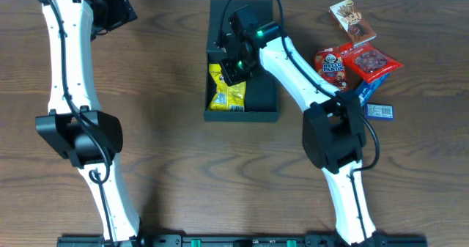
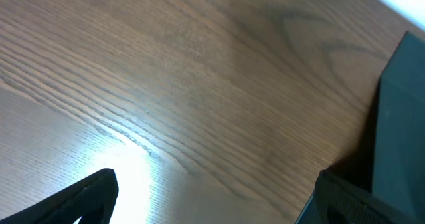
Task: Pack container
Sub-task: 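Withdraw the right gripper from the box toward the snacks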
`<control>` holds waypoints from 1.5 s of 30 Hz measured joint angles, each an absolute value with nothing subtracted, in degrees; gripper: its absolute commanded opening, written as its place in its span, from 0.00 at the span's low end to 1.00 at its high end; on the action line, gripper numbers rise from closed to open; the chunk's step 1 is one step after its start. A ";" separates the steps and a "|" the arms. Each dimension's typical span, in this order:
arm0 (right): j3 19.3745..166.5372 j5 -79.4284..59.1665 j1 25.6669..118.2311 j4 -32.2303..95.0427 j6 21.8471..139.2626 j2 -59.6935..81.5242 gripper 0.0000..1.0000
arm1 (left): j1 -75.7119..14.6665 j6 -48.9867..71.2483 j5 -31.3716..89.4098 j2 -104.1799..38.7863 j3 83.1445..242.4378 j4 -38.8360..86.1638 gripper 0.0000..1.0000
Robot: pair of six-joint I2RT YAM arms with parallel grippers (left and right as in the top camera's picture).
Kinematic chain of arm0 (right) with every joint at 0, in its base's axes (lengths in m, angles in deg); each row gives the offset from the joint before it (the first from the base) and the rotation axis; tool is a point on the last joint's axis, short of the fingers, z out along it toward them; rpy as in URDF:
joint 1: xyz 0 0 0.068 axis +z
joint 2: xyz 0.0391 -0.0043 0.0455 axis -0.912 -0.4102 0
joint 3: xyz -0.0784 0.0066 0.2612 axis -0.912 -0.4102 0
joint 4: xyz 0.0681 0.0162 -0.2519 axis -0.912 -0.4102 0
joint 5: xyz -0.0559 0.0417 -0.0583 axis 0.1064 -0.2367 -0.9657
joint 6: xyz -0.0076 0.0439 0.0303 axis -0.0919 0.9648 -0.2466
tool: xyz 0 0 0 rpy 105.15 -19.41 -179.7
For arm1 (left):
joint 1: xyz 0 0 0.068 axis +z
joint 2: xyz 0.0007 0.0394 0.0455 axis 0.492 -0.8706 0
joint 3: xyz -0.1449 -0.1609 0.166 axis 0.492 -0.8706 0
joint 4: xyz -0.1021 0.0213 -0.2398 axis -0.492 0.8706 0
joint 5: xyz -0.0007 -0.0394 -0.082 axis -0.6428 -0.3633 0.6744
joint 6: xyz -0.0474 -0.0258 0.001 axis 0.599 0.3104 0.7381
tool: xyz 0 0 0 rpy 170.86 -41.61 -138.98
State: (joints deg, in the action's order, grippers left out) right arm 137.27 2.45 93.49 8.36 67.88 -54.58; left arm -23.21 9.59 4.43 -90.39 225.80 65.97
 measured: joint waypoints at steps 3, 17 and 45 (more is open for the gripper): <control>137.31 2.49 93.49 9.21 67.90 -56.44 0.01 | -23.21 9.61 4.43 -90.41 225.72 65.92 0.95; 138.67 4.61 93.23 9.54 68.40 -58.10 0.01 | -23.21 9.59 4.43 -90.43 225.72 65.90 0.95; 147.61 -23.87 62.15 9.25 67.62 -43.56 0.74 | -27.91 9.59 4.43 -90.43 225.72 62.89 0.95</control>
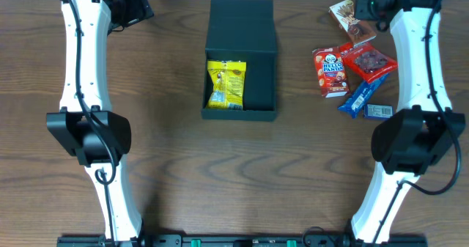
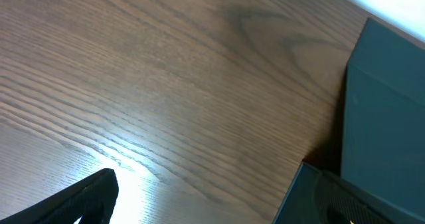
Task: Pack container
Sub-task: 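Withdraw the right gripper from the box toward the snacks, then reach the right gripper to the Pocky box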
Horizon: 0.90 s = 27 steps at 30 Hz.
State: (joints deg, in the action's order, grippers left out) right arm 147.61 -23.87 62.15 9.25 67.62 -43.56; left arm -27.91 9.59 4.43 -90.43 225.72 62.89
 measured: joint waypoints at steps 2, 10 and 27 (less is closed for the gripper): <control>147.61 -24.81 62.15 10.61 67.18 -44.02 0.80 | -28.37 9.59 4.45 -90.43 225.70 62.91 0.95; 147.57 -28.37 61.60 13.25 65.23 -50.60 0.99 | -29.18 9.59 4.45 -90.43 225.72 62.89 0.95; 147.43 -27.98 60.22 42.59 63.73 -65.18 0.95 | -29.18 9.59 4.45 -90.43 225.72 62.80 0.95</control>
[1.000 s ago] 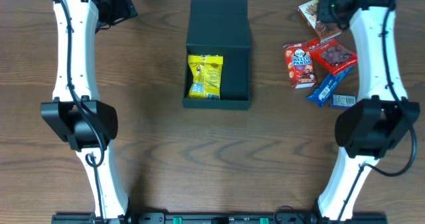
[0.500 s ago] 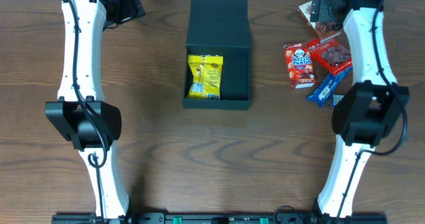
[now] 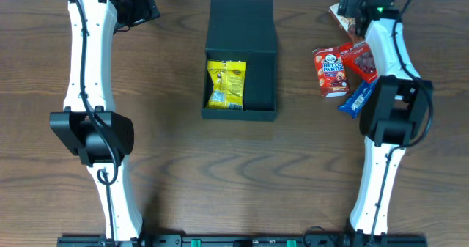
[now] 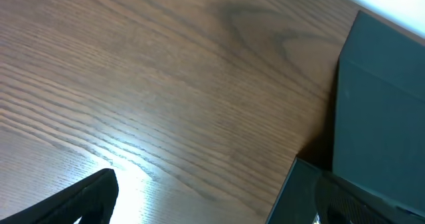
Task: Pack container
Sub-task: 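Reach the right gripper to the Pocky box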
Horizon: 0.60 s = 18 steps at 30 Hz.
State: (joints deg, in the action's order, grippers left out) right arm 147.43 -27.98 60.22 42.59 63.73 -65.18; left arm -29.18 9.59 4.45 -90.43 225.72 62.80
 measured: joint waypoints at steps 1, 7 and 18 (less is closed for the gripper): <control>147.43 -27.82 60.09 42.83 63.38 -65.94 0.94 | -29.18 9.59 4.43 -90.43 225.70 62.84 0.95; 147.37 -26.82 58.45 42.96 62.37 -66.97 0.91 | -29.18 9.59 4.43 -90.43 225.70 62.65 0.95; 147.37 -25.42 57.86 39.13 61.65 -67.02 0.66 | -29.18 9.59 4.43 -90.43 225.70 62.71 0.95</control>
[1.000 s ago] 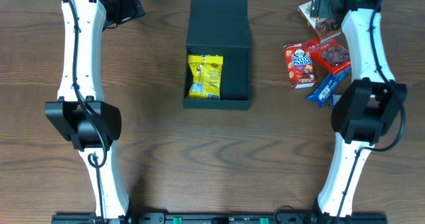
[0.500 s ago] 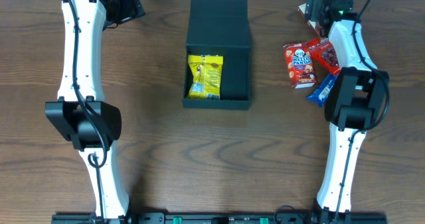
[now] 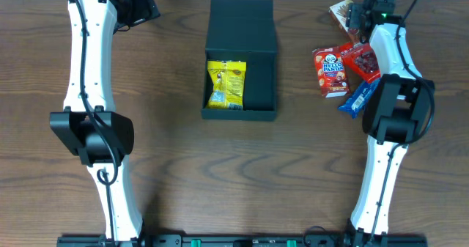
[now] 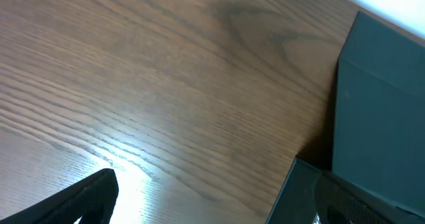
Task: Pack container
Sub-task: 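Reach the right gripper to the Pocky box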
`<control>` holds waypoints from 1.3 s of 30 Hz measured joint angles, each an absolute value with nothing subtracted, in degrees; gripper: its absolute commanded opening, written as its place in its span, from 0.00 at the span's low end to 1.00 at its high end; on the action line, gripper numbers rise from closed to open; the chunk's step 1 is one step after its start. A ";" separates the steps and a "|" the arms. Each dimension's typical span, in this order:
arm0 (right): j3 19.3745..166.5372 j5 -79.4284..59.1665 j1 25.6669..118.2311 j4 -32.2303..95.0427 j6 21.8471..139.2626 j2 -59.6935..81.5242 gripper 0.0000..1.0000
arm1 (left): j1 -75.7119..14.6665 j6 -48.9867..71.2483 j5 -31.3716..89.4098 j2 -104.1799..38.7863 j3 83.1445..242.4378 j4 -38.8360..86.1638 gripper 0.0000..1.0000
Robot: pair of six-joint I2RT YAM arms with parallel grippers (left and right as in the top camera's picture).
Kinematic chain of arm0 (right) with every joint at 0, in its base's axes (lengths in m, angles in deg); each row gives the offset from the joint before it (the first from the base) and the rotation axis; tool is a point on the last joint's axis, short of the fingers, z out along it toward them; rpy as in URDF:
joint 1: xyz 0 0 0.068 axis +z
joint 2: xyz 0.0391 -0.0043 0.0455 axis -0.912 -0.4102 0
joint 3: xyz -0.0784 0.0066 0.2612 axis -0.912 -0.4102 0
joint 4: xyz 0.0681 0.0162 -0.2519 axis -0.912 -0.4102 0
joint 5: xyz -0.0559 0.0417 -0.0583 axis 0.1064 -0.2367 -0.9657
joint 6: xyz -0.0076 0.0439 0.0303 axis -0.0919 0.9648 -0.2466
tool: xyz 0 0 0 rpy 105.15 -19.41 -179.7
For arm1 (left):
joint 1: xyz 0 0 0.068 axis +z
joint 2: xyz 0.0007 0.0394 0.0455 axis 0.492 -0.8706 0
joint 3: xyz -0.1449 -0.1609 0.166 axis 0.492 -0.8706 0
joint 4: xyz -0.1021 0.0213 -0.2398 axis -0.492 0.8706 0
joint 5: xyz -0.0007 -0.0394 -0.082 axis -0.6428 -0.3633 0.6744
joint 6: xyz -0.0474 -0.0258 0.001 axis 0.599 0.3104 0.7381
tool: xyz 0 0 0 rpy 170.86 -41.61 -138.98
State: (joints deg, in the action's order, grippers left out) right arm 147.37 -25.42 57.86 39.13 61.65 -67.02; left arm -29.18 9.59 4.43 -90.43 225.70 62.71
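The black box [image 3: 260, 86] stands open mid-table, its lid [image 3: 242, 23] folded back. A yellow snack bag [image 3: 227, 84] lies in its left half. To the right lie loose snacks: a brown snack box [image 3: 341, 12], a red panda box [image 3: 329, 71], a red bag [image 3: 366, 62] and a blue bar [image 3: 355, 100]. My right gripper [image 3: 356, 18] hangs over the brown snack box; its fingers are too small to read. My left gripper [image 3: 149, 5] is at the far left, open and empty [image 4: 212, 201], with the black box [image 4: 382, 111] to its right.
The table's far edge runs just behind both grippers and the lid. The right arm [image 3: 392, 78] stretches across the snack pile and hides part of it. Bare wood [image 3: 168, 166] lies in front of the box.
My right gripper has shifted slightly nearer over the brown snack box. The left gripper, the box and the yellow bag have not moved.
My right gripper was first down inside the black box beside the yellow bag. Then it was away at the far right by the loose snacks, the bag left lying in the box. Since then it has stayed over the brown snack box. My left gripper edged toward the box.
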 measured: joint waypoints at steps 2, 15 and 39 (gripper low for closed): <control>147.37 -24.72 57.86 37.93 61.60 -67.10 0.66 | -29.18 9.59 4.43 -90.43 225.70 62.71 0.95; 147.61 -18.95 57.86 33.30 62.68 -67.32 0.61 | -29.18 9.57 4.41 -90.45 225.72 62.71 0.95; 149.49 -4.42 59.35 19.70 62.13 -66.80 0.52 | -29.18 9.57 4.41 -90.45 225.70 62.89 0.95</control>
